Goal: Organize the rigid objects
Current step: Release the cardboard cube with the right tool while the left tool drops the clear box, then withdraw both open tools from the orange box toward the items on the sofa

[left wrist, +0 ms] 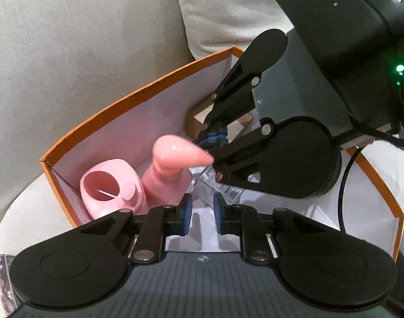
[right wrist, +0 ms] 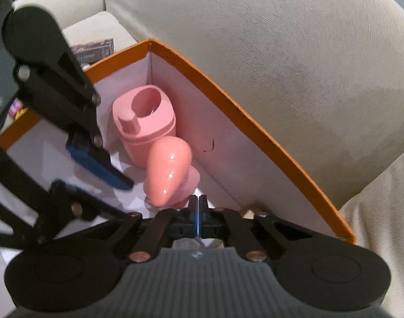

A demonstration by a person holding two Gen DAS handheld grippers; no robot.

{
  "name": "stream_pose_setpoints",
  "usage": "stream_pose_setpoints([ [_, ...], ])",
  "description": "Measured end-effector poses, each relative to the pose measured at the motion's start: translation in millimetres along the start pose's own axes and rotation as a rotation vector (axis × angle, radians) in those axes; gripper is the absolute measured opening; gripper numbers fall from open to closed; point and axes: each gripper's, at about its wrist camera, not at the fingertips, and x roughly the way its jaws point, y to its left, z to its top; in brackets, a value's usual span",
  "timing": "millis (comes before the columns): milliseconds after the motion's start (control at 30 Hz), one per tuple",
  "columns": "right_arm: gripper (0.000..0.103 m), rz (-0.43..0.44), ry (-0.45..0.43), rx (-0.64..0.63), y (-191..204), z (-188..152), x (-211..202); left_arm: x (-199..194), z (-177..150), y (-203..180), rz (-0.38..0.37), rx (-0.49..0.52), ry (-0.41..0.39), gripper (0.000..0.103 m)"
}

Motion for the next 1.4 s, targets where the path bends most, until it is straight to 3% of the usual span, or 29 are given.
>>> stream_pose_setpoints([
  [167, 0.000, -0.016, -0.007, -0.010, -0.6, -3.2, -2.6, 16.1, 11.8, -0.1, 0.012, -0.012, 0.011, 0.023],
  [367, 0.005, -0.039, -0.023, 0.004, -6.2, -19.7, -30.9, 31.1, 15.3, 2.1, 0.065, -0.028, 0.025, 0.011],
  [600, 0.006, 0.056, 0.015, 0.019, 12.3, -37.7, -53.0, 25.7, 18.3, 1.5, 0.153, 0.009, 0.021, 0.005],
  [733, 0.006, 0.091, 0.070, -0.039, 41.5, -46.4, -45.5, 23.8, 17.9, 2.1, 0.150, 0.007, 0.015, 0.006],
  [900, 0.006, 0.029, 0.096, -0.074, 58.7, -46.5, -21.3, 17.5, 9.7, -1.3, 0.123, -0.005, -0.003, 0.006],
  [1233, 0.004, -0.044, 0.058, 0.002, 37.8, -21.7, -3.3, 4.8, 3.4, 3.2, 0.080, -0.014, -0.024, 0.007],
  [1400, 0.004, -0.144, 0.056, -0.020, 36.9, -14.1, 2.2, -0.5, 1.6, 4.9, 0.070, -0.020, -0.032, 0.008],
])
